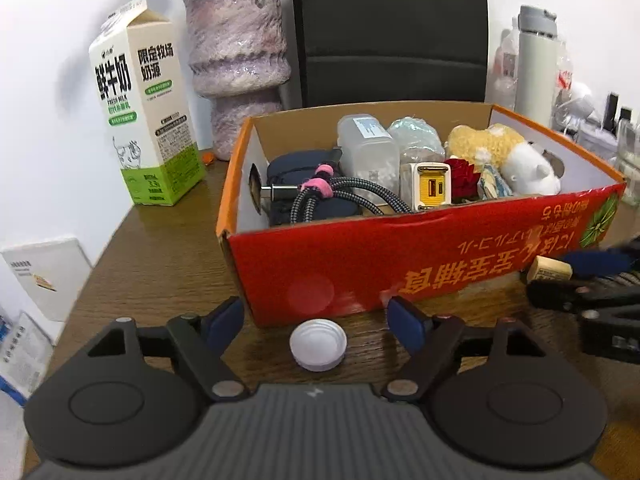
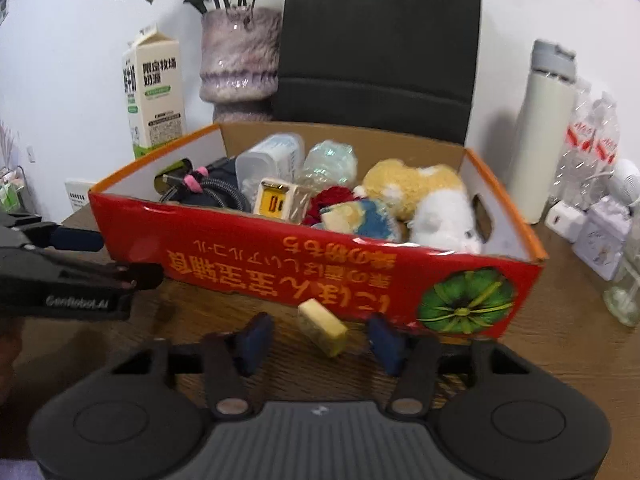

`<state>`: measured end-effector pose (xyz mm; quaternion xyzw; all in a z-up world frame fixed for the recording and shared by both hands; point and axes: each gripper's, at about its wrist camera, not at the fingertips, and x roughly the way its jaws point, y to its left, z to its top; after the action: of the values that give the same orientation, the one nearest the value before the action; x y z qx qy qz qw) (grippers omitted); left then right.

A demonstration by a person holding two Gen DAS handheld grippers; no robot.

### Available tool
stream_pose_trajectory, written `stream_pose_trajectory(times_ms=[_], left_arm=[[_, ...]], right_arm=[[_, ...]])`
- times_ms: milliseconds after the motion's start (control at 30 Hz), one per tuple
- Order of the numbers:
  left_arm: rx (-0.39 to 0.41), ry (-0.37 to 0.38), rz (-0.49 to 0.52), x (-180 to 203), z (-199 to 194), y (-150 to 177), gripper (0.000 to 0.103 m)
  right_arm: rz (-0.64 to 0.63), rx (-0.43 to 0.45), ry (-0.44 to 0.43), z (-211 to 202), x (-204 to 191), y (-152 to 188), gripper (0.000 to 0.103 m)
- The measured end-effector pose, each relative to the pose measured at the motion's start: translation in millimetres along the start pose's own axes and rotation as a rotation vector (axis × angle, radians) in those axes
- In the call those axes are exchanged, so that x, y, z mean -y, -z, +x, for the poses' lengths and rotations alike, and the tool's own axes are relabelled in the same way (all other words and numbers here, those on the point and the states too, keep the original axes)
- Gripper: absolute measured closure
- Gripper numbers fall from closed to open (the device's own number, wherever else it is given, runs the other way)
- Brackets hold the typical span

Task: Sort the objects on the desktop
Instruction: 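Grasp the white cap with the left tool while the right tool grasps the yellow cube, then drop the white cap and yellow cube into the box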

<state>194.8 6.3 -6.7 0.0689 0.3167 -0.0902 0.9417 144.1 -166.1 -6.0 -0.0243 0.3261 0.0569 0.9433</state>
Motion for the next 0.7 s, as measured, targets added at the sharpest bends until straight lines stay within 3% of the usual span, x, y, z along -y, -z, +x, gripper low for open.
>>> stream_pose_trajectory(times_ms=[67, 133, 200, 233, 267, 367, 567, 700], left_arm=[[-0.022, -0.007, -0.012, -2.1, 4.7, -0.7, 0.033], [-0.023, -0.008, -0.027, -5.0, 4.3, -0.4, 0.037], [-0.014, -0.016, -0.017, -5.3, 0.1, 2.0, 0.054], [-0.013, -0.023, -0.009, -4.4, -2.5, 3.4, 0.06], [-0.02, -0.029, -0.003, -3.6, -5.9, 4.5, 0.074], [-0.038, 0.004, -0.031, -6.3, -22.3, 8.4, 0.074], [0.04, 0.003, -0.076, -8.6, -71.3, 13.8, 0.074], [0.118, 0.101, -0.131, -8.6, -102.2, -22.3, 0.074]], right_arm=[[0.024, -0.014, -0.006, 7.7, -0.1, 1.2, 0.066], [0.018, -0.005, -0.006, 8.2, -2.3, 2.2, 0.075], [0.003, 0.001, -0.004, 6.1, -3.6, 4.0, 0.09], [0.003, 0.001, -0.007, 5.0, -3.7, 5.0, 0.093], [0.006, 0.002, -0.013, 3.0, -3.2, 5.6, 0.093], [0.002, 0.032, -0.007, -11.1, -2.6, 7.7, 0.093], [0.056, 0.132, -0.012, -62.5, 17.9, 6.1, 0.093], [0.101, 0.182, -0.023, -91.9, 42.8, -14.3, 0.093]])
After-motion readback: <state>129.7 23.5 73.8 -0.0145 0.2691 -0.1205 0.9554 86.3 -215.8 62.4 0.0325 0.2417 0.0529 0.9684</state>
